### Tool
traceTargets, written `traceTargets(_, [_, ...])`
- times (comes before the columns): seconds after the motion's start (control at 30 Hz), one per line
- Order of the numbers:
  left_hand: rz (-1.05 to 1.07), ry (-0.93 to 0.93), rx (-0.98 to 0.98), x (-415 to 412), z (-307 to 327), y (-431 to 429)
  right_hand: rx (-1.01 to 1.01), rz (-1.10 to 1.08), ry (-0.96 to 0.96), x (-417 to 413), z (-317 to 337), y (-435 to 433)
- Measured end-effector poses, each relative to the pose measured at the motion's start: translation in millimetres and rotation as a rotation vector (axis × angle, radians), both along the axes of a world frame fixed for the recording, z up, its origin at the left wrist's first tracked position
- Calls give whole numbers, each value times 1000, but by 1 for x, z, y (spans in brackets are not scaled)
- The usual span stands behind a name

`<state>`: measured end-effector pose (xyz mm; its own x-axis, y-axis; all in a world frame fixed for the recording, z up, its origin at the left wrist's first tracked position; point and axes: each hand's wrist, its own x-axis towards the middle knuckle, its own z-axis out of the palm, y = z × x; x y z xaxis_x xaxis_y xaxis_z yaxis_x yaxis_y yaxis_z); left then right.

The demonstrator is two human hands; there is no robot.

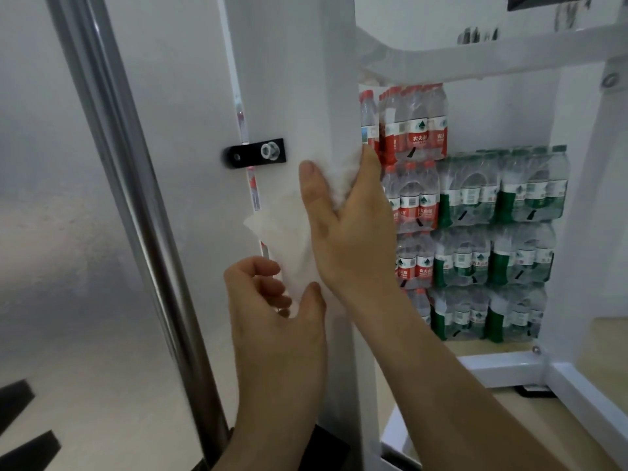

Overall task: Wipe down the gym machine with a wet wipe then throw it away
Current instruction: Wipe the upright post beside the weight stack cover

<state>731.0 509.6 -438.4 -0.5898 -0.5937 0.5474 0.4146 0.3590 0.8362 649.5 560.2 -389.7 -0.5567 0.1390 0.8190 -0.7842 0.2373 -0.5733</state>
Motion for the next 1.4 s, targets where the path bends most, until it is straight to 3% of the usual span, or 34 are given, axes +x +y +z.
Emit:
traceTargets(0.1, [23, 24, -138, 0, 3, -7, 25, -8, -57, 5, -44, -1])
traceTargets(0.27, [-164, -217, -310, -6, 0, -6, 0, 139, -261, 17, -123, 7])
traceTargets(0.37, [-117, -174, -265, -6, -3, -10, 54, 42, -181, 19, -101, 7])
traceTargets(0.47, [-52, -82, -200, -5, 0, -9, 41, 3, -65, 7, -37, 3])
traceTargets(0.57, [2, 42, -331, 2, 4, -3, -2, 62, -20, -6, 10, 0])
traceTargets(0.67, [63, 132, -533, 3, 8, -4, -16, 129, -19, -5, -26, 3])
traceTargets(0.8, [-64, -75, -344, -14, -4, -11, -44, 318, -176, 4, -110, 14])
traceTargets(0.87, [-71, -134, -295, -17, -13, -13, -28, 352, -240, 6, -118, 15])
traceTargets(1.0, [-57, -29, -214, -10, -7, -12, 29, 86, -44, 7, -39, 3])
traceTargets(1.1, [-85, 79, -189, -7, 1, -10, -32, 108, 26, -7, 6, -1])
traceTargets(1.2, [-59, 81, -378, -6, 4, -8, -20, 138, -6, -10, -31, 2])
traceTargets(1.33, [-135, -171, -475, -4, -6, -13, -95, 255, -152, 12, -121, 9])
traceTargets(1.4, [-104, -206, -585, -1, -11, -14, -155, 306, -278, 17, -157, 11])
